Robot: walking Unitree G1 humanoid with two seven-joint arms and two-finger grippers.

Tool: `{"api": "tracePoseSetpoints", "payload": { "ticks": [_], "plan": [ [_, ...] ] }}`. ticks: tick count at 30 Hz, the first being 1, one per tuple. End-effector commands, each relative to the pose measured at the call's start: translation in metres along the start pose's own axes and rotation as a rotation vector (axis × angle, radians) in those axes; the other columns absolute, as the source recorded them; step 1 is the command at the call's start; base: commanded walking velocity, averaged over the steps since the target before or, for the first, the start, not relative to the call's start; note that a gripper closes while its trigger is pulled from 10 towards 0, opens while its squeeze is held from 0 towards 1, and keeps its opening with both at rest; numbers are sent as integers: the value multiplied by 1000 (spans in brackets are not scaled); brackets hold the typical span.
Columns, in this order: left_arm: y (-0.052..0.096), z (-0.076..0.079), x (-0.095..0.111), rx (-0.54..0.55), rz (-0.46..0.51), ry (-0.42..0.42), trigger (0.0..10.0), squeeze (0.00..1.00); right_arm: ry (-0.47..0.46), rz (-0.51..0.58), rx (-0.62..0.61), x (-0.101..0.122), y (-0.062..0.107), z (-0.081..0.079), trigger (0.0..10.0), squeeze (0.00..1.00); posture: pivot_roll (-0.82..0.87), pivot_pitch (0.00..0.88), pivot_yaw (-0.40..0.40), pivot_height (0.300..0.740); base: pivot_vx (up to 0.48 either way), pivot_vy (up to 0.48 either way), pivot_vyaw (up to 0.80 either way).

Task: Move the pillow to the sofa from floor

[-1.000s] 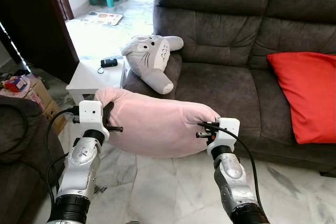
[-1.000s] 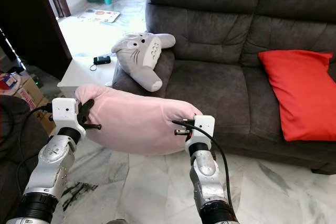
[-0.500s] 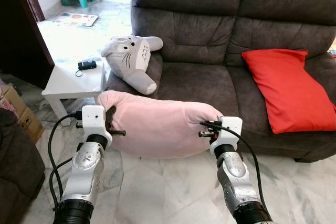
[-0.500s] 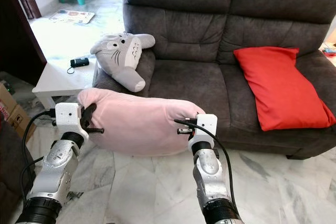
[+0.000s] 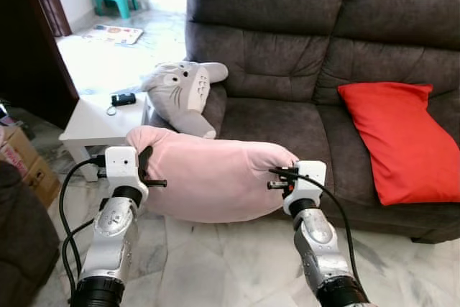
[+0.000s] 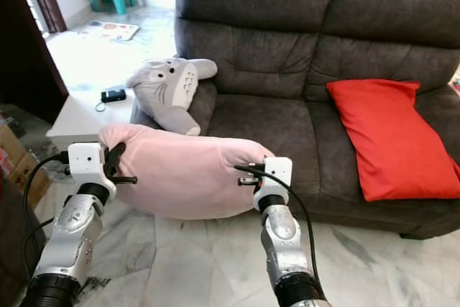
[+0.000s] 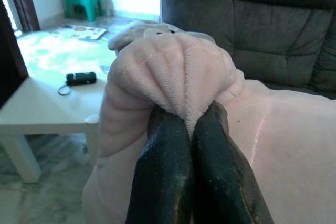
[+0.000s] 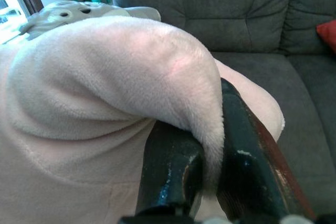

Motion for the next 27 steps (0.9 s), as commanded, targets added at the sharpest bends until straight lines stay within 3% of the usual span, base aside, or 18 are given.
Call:
{"api": "tracePoseSetpoints", "payload": {
  "ticks": [1, 12, 20, 27],
  "plan": [
    [-2, -8, 16, 26, 61, -15, 10000, 0, -19, 85, -33, 23, -7, 5, 10000, 0, 175, 0, -79, 740, 337, 0, 0],
    [-1, -10, 23, 36, 86, -12, 10000, 0, -27, 88, -10, 24, -8, -1, 10000, 0, 183, 0, -91, 740, 339, 0, 0],
    [-5, -7, 41, 26, 135, -11, 10000, 0, -30, 89, -7, 25, -9, -2, 10000, 0, 183, 0, -96, 740, 337, 0, -669],
    [-6, 0, 55, 5, 171, -10, 10000, 0, -29, 92, -15, 25, -8, -1, 10000, 0, 187, 0, -98, 740, 336, 0, 0]
  ]
}}
Point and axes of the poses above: a point about 5 cm out from each wrist's last joint towards the gripper, its own y axis pointing back from the gripper into the wrist, its own x axis along the axis of the wrist's last joint, z = x × y, the point moved 5 cm from there along -y, pointing out of the wrist towards the gripper, and after that the axes turned 10 degrees about y, right-handed, at the moved point
